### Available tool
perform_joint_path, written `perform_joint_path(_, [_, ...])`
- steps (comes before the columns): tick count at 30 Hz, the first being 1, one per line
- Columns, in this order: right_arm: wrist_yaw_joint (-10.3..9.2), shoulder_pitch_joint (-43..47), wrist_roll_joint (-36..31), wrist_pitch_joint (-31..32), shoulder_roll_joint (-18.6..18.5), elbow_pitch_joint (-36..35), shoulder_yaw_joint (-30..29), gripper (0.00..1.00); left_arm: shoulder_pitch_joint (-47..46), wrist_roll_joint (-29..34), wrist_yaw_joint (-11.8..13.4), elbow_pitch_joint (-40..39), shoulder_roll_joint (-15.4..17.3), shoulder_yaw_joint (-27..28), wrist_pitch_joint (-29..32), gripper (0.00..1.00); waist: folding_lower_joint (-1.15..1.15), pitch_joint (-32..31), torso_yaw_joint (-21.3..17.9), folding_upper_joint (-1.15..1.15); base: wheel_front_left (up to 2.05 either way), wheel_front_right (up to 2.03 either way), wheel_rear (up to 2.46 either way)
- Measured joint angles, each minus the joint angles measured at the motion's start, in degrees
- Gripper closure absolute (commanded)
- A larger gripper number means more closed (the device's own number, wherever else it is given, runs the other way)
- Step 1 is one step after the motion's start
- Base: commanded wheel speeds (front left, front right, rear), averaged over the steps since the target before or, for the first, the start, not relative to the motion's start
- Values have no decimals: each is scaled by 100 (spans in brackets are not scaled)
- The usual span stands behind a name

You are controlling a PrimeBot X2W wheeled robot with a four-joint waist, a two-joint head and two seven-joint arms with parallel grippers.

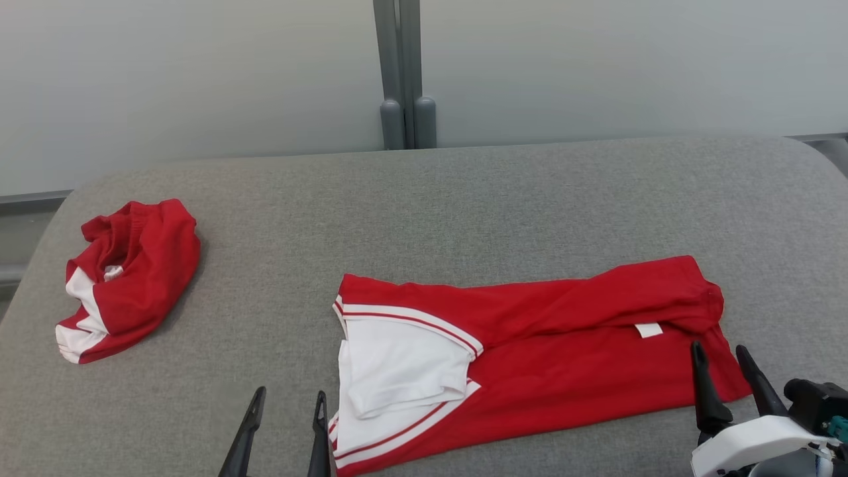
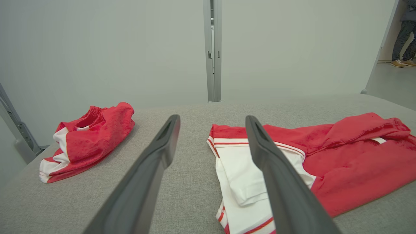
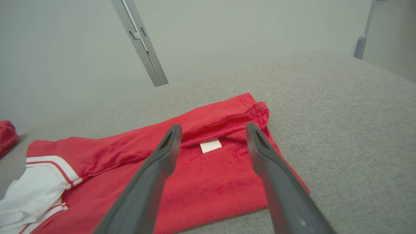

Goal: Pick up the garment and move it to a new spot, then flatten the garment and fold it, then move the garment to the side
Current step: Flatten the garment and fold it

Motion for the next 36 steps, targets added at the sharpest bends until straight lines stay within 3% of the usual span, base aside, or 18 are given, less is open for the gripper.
perform_joint_path(8, [1,-849,450,534,-281,1428,-248,0,-5,101,60,64,-60,-121,-1,0,0,75,308,0,0,0,0])
perform_joint_path(13, [0,-1370,279,1021,-623,2268,-572,0,-30,103,64,55,-68,-152,0,0,0,155,519,0,0,0,0])
perform_joint_path(26, [0,-2058,325,1734,-725,3164,-653,0,-282,-53,11,62,-88,-218,0,0,0,648,808,0,0,0,0])
perform_joint_path(28, [-1,-2092,396,1783,-704,3223,-608,25,-305,-87,10,26,-87,-189,-1,0,0,707,827,0,0,0,0])
perform_joint_path(29, [-3,-2118,434,1817,-709,3229,-561,63,-325,-145,10,-13,-88,-185,-1,0,0,737,832,0,0,0,0])
perform_joint_path(31, [-4,-2166,522,1824,-716,3226,-528,100,-378,-220,11,-51,-88,-183,0,0,0,795,826,0,0,0,0])
perform_joint_path(36, [10,-2356,605,1674,-829,3210,-477,100,-459,-225,7,-89,-88,-196,0,0,0,966,740,0,0,0,0])
